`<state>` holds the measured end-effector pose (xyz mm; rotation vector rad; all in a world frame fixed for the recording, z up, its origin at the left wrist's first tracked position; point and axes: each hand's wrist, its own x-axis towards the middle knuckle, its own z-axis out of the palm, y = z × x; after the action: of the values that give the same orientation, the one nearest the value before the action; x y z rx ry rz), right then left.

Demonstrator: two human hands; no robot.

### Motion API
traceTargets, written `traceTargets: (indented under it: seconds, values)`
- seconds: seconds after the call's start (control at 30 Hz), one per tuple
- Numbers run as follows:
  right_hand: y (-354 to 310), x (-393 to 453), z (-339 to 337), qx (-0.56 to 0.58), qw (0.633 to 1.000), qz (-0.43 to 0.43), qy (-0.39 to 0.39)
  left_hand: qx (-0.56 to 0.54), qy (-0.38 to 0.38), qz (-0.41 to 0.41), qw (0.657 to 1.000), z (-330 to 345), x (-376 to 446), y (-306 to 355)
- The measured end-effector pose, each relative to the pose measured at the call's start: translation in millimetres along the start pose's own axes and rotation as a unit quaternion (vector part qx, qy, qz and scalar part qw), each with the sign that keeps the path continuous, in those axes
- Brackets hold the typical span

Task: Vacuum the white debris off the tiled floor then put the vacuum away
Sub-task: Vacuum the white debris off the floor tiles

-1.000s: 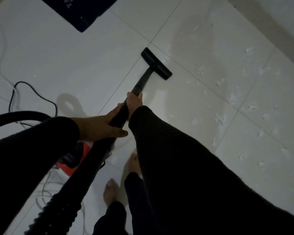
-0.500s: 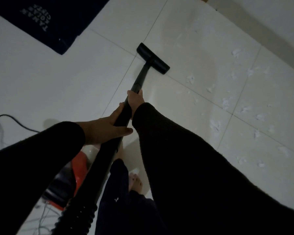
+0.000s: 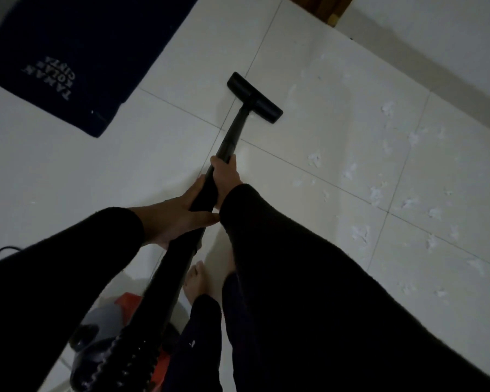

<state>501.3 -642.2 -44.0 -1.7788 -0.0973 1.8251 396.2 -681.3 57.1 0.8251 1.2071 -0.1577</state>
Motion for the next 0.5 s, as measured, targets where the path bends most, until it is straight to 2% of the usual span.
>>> traceTargets:
  seconds: [0.27,0.5]
  values:
    - [-77,38,-7,0.026,0.999,-0.009,0.015,-0.009,0.003,0.011,1.0,-23,42,61]
    - [-151,66,-27,-0.009,0.999,-0.007,0.031,-0.027,-0.021,0.017,0.999,-32,79,130]
